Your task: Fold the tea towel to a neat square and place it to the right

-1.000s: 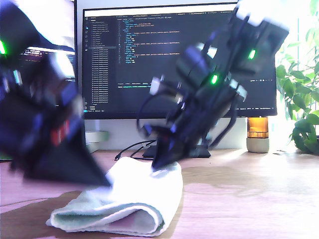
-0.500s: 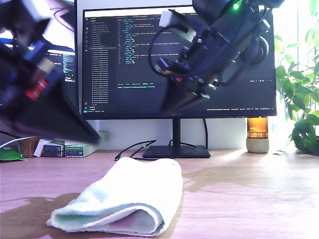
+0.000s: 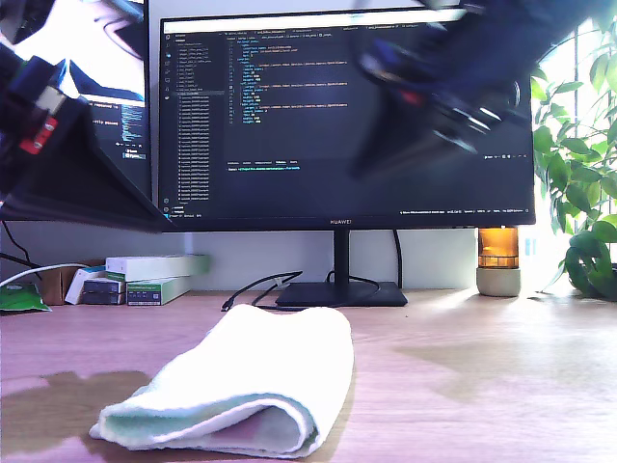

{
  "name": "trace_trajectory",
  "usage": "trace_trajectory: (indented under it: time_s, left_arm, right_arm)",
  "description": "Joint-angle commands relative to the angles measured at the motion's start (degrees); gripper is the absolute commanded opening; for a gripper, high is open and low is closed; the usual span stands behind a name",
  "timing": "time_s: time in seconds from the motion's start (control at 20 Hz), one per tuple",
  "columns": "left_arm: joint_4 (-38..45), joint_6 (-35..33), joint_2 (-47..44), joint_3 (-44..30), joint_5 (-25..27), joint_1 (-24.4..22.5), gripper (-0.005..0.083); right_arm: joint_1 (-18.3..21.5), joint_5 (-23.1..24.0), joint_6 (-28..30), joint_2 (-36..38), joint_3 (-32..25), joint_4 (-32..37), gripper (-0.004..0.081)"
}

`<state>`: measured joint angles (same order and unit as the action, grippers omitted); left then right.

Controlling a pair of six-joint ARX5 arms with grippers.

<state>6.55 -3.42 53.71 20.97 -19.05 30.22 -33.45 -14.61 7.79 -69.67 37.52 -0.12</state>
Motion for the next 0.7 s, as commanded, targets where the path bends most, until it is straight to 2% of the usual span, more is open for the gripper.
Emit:
trace_trajectory:
  time_s: [0.0,0.3,0.5,0.65]
  left_arm:
    - [2.2,-0.3,-0.2,-1.2,-2.9,-2.8,-0.0023]
    - [4.5,-2.5,0.0,-2.0,-11.9,-10.2,-0.0024]
    - [3.1,-2.4,0.4,-2.0,-18.1,-10.6,-0.0024]
    - [2.5,-2.5,2.1,-2.0,-21.6,-8.9,-0.0023]
  right_arm:
    - [-0.1,0.2,-3.3,4.7,-5.1,1.7,-0.0011]
    - [-0.3,0.9,-12.2,21.5,-18.1,1.6,-0.0011]
    - [-0.3,1.1,-12.9,29.0,-20.1,-5.3,-0.0011]
    - [-0.8,1.0,-12.5,30.7,-20.1,-4.5,-0.0011]
